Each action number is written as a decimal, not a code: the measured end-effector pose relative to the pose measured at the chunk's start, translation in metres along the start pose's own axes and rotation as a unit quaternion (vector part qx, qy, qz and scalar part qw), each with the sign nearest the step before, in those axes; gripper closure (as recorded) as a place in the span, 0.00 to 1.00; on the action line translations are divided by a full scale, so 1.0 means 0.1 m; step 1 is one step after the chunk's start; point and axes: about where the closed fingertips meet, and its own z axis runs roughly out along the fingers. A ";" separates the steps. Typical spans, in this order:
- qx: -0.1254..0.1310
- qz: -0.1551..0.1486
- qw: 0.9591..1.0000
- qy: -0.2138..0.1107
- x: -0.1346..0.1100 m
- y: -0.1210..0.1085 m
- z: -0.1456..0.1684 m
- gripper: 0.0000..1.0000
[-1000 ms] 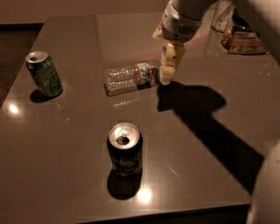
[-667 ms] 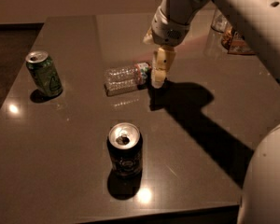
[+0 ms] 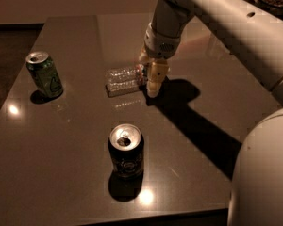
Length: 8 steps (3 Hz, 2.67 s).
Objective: Move water bottle near pepsi can
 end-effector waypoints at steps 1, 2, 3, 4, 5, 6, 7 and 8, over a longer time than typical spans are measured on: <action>-0.010 -0.006 1.000 0.006 0.03 0.04 0.03 0.42; -0.011 -0.016 1.000 0.006 0.03 0.12 -0.03 0.64; -0.013 -0.019 1.000 -0.005 -0.01 0.53 -0.25 0.96; -0.020 -0.019 1.000 -0.010 -0.08 0.88 -0.36 1.00; -0.047 -0.027 0.999 0.000 -0.25 1.34 -0.36 0.98; -0.063 -0.035 0.997 0.016 -0.32 1.57 -0.32 0.77; -0.074 -0.030 0.996 0.031 -0.34 1.76 -0.26 0.54; -0.057 -0.020 0.998 0.026 -0.31 1.89 -0.23 0.31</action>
Offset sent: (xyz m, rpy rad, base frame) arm -0.0298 -0.0151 0.0109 -0.0328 0.0208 0.0623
